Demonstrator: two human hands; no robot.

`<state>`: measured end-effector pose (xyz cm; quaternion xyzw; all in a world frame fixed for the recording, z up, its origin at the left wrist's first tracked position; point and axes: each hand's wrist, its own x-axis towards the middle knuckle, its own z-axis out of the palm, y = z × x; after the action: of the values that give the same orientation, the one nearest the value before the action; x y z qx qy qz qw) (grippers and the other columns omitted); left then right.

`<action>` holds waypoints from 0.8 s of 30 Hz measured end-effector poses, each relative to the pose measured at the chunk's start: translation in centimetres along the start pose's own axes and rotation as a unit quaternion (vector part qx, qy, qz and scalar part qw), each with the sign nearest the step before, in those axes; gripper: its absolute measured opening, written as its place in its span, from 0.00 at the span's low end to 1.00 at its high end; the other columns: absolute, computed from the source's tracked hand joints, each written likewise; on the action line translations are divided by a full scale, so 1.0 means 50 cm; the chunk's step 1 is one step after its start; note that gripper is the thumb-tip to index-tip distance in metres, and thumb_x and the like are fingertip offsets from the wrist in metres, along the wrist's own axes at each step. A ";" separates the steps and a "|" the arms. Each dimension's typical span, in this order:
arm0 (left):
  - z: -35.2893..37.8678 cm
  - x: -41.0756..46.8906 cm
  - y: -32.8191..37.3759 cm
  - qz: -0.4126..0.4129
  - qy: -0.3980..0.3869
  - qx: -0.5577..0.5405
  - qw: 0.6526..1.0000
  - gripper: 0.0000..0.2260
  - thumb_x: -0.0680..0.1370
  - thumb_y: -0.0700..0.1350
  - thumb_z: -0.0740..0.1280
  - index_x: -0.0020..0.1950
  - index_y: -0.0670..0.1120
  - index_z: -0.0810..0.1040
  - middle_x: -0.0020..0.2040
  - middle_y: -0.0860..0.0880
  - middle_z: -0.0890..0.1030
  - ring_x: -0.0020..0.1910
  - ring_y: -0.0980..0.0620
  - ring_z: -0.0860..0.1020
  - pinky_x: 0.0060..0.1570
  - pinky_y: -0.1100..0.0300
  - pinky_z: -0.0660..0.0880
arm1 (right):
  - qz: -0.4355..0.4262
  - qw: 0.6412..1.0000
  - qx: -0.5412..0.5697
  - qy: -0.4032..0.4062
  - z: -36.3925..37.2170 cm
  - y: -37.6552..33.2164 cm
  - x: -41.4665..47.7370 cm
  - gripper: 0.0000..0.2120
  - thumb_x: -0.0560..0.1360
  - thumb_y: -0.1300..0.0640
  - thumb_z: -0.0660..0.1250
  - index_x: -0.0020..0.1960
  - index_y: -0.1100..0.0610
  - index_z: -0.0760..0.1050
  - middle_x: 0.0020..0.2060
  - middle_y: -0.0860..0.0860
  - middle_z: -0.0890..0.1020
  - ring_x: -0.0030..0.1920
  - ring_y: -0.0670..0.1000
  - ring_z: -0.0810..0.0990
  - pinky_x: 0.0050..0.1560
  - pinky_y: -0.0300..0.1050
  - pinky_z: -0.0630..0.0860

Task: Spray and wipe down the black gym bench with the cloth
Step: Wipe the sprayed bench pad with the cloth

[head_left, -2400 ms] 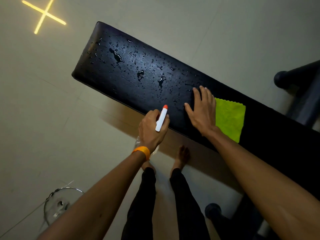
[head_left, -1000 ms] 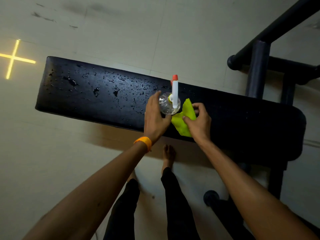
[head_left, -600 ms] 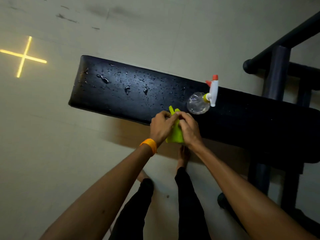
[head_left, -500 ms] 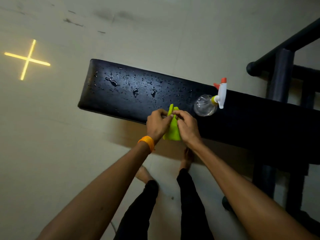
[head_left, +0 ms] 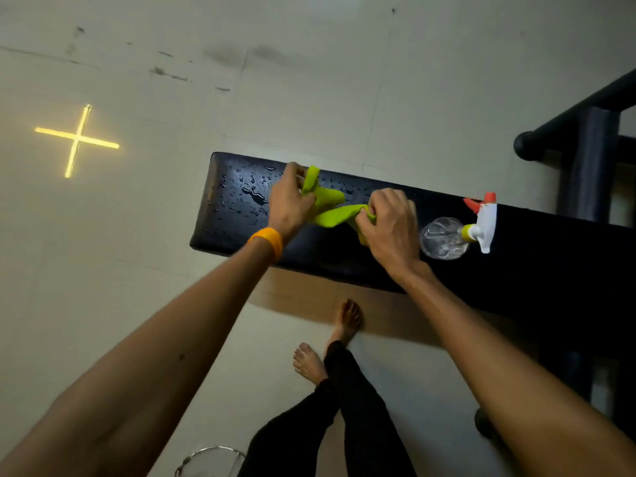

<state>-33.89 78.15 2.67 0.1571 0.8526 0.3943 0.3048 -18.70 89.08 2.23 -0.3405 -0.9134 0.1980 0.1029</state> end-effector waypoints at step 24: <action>-0.148 0.206 -0.481 0.198 0.013 0.378 0.904 0.30 0.83 0.52 0.51 0.82 0.39 0.54 0.83 0.40 0.54 0.82 0.41 0.52 0.80 0.40 0.50 | 0.010 0.983 -0.134 -0.123 0.478 -0.175 0.053 0.29 0.85 0.43 0.48 0.83 0.48 0.49 0.83 0.53 0.49 0.82 0.57 0.46 0.81 0.61 0.46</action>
<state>-47.18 63.74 -16.13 0.4211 0.8930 0.0964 0.1265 -33.48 77.81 -15.38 -0.3331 -0.9340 0.1150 -0.0584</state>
